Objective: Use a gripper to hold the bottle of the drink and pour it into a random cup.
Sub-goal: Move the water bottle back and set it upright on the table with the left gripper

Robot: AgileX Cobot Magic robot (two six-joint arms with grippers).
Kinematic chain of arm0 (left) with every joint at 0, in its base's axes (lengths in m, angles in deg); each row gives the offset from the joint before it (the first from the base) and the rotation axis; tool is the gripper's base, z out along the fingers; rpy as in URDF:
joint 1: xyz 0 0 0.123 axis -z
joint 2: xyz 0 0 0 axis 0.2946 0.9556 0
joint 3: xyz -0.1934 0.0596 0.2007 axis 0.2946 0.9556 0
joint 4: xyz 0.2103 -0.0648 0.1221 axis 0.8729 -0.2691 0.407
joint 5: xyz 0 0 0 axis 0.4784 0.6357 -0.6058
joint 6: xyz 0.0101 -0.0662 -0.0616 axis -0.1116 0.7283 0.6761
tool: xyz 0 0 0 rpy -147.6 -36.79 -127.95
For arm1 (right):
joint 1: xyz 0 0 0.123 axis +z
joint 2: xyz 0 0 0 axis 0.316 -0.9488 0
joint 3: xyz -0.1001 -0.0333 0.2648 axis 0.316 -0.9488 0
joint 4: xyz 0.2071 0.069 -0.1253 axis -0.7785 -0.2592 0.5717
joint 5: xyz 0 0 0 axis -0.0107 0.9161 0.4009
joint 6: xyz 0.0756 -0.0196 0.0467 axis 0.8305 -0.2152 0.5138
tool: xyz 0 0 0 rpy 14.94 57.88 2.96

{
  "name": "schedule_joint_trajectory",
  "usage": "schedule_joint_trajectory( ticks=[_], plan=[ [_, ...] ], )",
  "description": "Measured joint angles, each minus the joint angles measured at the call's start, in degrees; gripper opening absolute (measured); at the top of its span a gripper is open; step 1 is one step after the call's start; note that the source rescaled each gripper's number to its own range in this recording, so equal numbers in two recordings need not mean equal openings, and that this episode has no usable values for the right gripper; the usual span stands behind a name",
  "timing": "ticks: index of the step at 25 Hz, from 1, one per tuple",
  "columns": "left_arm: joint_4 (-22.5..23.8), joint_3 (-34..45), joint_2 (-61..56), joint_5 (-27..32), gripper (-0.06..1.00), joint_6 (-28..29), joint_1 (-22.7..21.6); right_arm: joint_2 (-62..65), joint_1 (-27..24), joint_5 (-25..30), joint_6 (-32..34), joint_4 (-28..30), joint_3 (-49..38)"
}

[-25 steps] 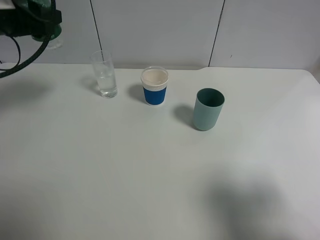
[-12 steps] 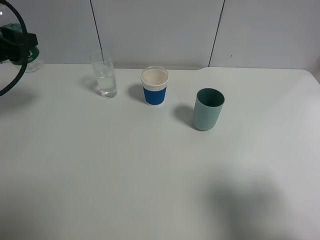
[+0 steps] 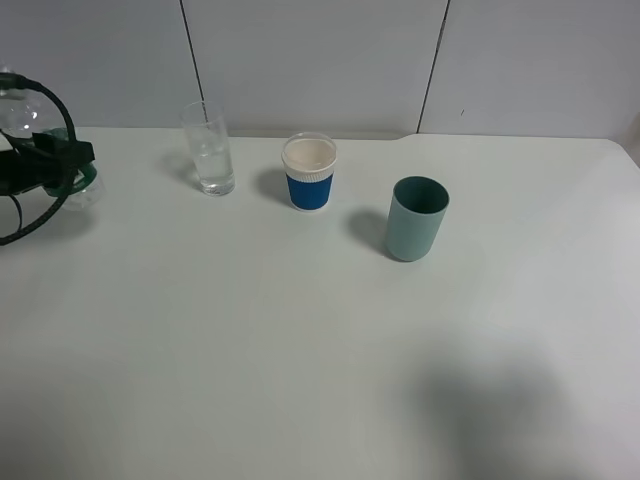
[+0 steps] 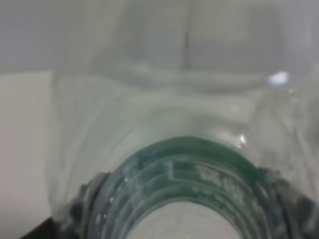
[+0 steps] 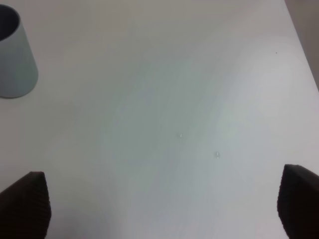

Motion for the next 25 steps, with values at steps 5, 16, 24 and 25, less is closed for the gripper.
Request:
schedule_joint_trajectory(
  ticks=[5,16,24,25],
  plan=[
    [-1.77,0.06,8.1,-7.95,0.0,-7.46,0.0,0.0,0.0,0.0,0.0,0.0,0.0],
    [-3.09,0.07,18.13,-14.61,0.0,-20.34,0.0,0.0,0.0,0.0,0.0,0.0,0.0],
    [-3.09,0.07,22.37,-18.53,0.0,-24.82,0.0,0.0,0.0,0.0,0.0,0.0,0.0],
    [-3.09,0.07,22.37,-18.53,0.0,-24.82,0.0,0.0,0.0,0.0,0.0,0.0,0.0]
  ],
)
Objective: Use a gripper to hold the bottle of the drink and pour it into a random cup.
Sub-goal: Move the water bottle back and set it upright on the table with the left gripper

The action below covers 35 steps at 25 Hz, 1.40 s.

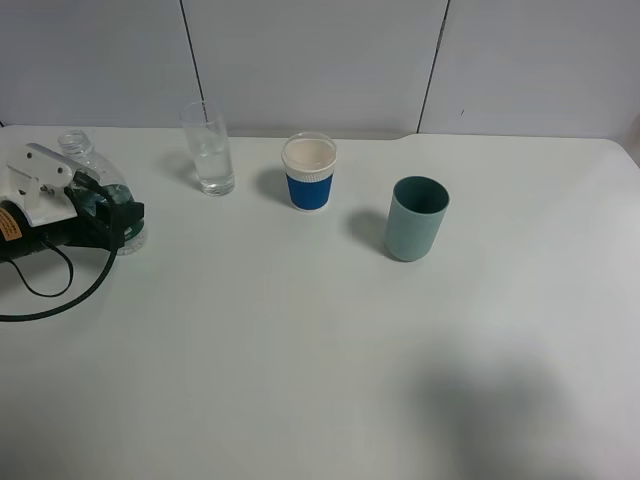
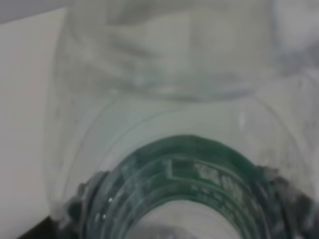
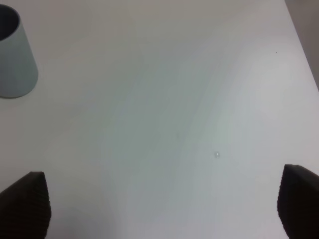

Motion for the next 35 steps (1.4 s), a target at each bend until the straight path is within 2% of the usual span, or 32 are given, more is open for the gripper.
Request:
schedule_joint_trajectory(
  ticks=[10,22,35],
  plan=[
    [0.37,0.0,0.22,-1.11,0.0,-4.14,0.0,0.0,0.0,0.0,0.0,0.0,0.0],
    [2.41,-0.05,1.64,-2.42,0.0,-4.37,0.0,0.0,0.0,0.0,0.0,0.0,0.0],
    [2.45,-0.05,2.45,-3.28,0.0,-4.14,0.0,0.0,0.0,0.0,0.0,0.0,0.0]
  ],
)
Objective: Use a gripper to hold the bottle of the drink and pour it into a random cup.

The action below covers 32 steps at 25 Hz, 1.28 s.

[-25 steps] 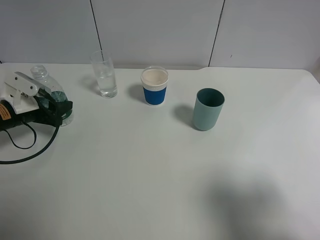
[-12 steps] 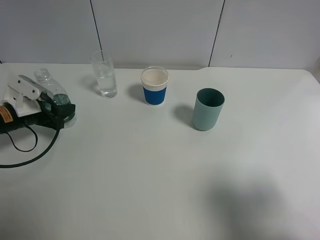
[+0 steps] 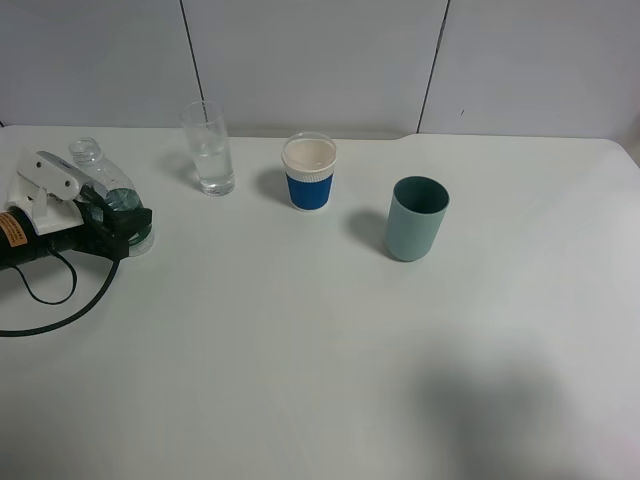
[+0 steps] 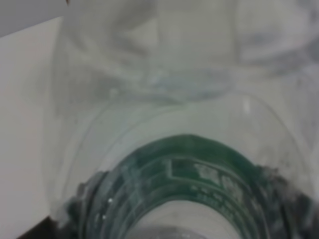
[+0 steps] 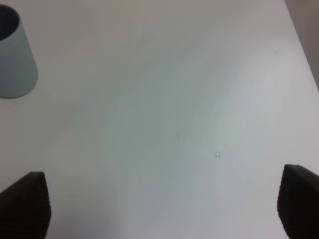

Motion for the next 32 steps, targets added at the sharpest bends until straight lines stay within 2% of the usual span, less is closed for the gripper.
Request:
schedule_joint_trajectory(
  ticks=[8,13,14,17,26,32],
  plan=[
    [0.0,0.0,0.0,0.0,0.0,4.3,0.0,0.0,0.0,0.0,0.0,0.0,0.0],
    [0.0,0.0,-1.18,1.38,0.65,8.23,0.0,0.0,0.0,0.0,0.0,0.0,0.0],
    [0.0,0.0,-1.32,1.37,0.75,8.76,0.0,0.0,0.0,0.0,0.0,0.0,0.0],
    [0.0,0.0,-1.38,1.75,0.9,9.2,0.0,0.0,0.0,0.0,0.0,0.0,0.0],
    [-0.57,2.6,-3.47,3.55,0.93,10.24,0.0,0.0,0.0,0.0,0.0,0.0,0.0],
    [-2.7,6.76,-12.62,5.42,0.93,10.29,0.0,0.0,0.0,0.0,0.0,0.0,0.0]
  ],
)
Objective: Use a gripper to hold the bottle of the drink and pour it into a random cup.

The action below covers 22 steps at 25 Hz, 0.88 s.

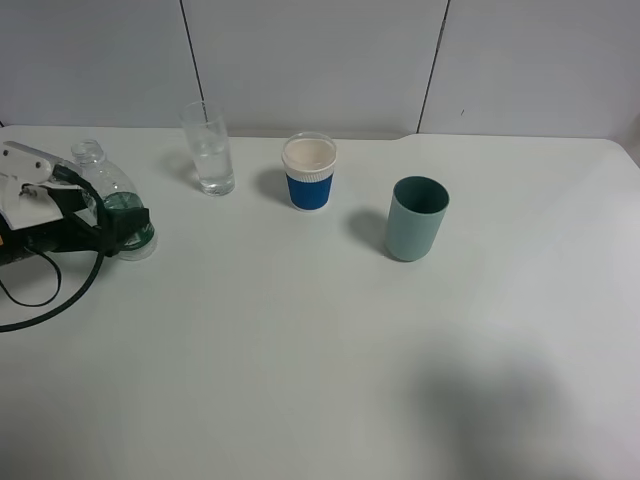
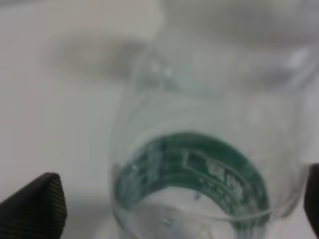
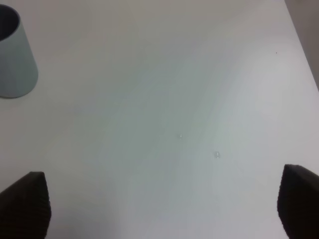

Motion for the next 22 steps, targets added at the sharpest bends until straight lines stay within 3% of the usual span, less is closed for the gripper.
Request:
schedule_joint_trajectory(
  ticks=[10,22],
  plan=[
    [-4.21,5.73,-21.92,11.17,0.93,2.02,0.0,0.0,0.0,0.0,0.0,0.0,0.0],
    [-5.64,6.07,-45.51,32.75,0.93,18.44,0.0,0.0,0.0,0.0,0.0,0.0,0.0]
  ],
)
